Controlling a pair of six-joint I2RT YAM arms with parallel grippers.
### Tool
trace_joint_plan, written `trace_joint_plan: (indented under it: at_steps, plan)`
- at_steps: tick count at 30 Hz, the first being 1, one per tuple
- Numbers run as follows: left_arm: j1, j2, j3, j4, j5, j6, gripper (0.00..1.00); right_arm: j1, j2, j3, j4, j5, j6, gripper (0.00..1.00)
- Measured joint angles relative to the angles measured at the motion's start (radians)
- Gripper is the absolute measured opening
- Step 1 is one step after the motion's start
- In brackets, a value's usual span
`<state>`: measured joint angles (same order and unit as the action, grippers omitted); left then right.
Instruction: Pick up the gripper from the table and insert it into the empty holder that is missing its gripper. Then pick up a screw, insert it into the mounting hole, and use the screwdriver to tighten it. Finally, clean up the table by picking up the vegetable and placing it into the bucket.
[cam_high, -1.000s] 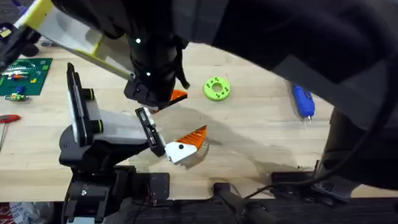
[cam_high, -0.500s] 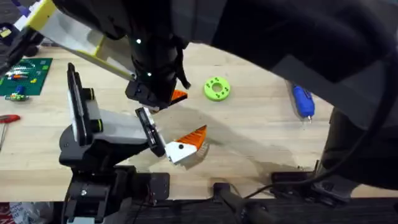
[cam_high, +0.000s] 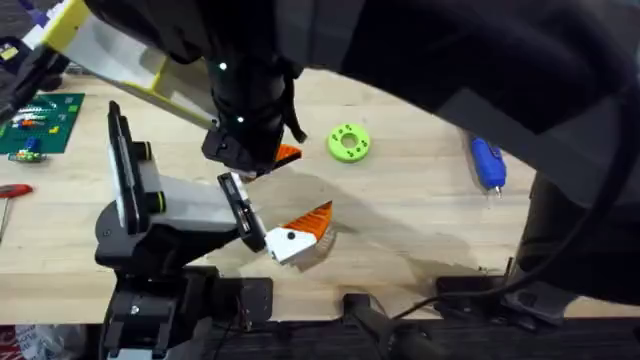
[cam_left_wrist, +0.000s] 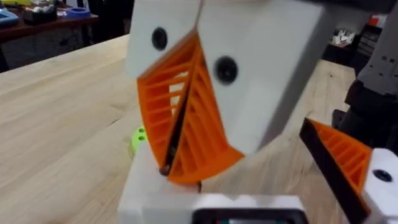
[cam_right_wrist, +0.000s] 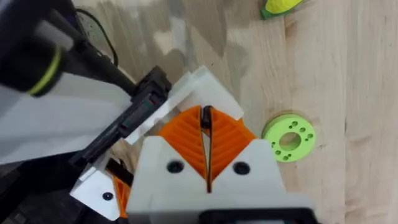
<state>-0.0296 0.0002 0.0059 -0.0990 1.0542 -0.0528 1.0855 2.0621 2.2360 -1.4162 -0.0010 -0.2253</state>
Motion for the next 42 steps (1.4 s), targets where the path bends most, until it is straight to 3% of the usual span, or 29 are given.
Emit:
trace_joint_plan:
  at_steps: [20,22,27,28,42]
  plan:
    - [0.0,0.0,0.0,0.0,0.0,0.0,0.986,0.0,0.0,0.0,0.005,0.0,-0.023,0.003]
    - [0.0,0.0,0.0,0.0,0.0,0.0,0.986,0.0,0.0,0.0,0.009,0.001,-0.024,0.107]
    - [0.002,0.0,0.0,0.0,0.0,-0.004,0.986,-0.016,-0.003,0.0,0.006,0.034,-0.033,0.864]
    - [0.002,0.0,0.0,0.0,0.0,-0.004,0.986,-0.024,-0.004,0.001,0.007,0.038,-0.036,0.953]
    - [0.002,0.0,0.0,0.0,0.0,-0.004,0.986,-0.029,-0.005,0.006,0.009,0.039,-0.034,0.988]
